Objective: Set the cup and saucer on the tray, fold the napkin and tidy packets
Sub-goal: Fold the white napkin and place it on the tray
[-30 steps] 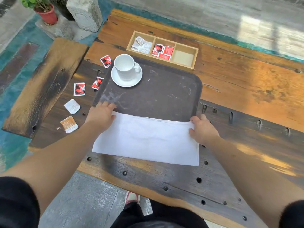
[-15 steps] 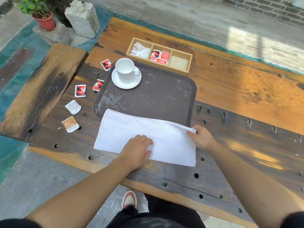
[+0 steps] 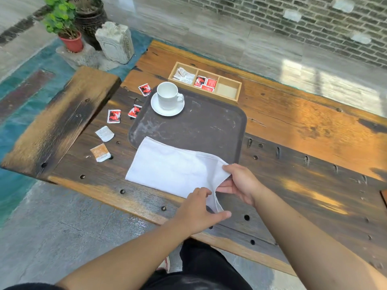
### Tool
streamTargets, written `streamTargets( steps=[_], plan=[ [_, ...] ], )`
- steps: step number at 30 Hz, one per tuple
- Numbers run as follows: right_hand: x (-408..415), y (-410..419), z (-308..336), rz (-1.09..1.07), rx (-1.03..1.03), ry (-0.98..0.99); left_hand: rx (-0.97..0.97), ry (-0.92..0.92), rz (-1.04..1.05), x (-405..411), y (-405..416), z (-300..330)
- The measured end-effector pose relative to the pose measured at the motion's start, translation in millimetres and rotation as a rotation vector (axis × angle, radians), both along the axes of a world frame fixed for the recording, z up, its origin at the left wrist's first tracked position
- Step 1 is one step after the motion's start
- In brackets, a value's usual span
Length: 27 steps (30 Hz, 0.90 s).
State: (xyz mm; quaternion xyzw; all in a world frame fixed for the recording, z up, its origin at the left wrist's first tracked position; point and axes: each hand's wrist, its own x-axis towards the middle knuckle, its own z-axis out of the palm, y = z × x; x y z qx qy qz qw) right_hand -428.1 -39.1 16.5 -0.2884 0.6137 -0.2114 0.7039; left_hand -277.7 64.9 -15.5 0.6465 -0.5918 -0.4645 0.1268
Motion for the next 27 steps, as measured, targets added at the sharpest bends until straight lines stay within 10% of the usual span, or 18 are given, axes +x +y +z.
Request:
streamTargets(
  steps=[8, 27],
  plan=[
    [20.2, -20.8, 17.3, 0.050, 0.022, -0.118, 0.064, 0.070, 0.356, 1.1, -22.1, 26.2],
    [159.1, -78.2, 4.3, 0.198, 0.040, 0.121, 0.011, -0.102, 0.418, 176.6, -55.7, -3.8]
  ],
)
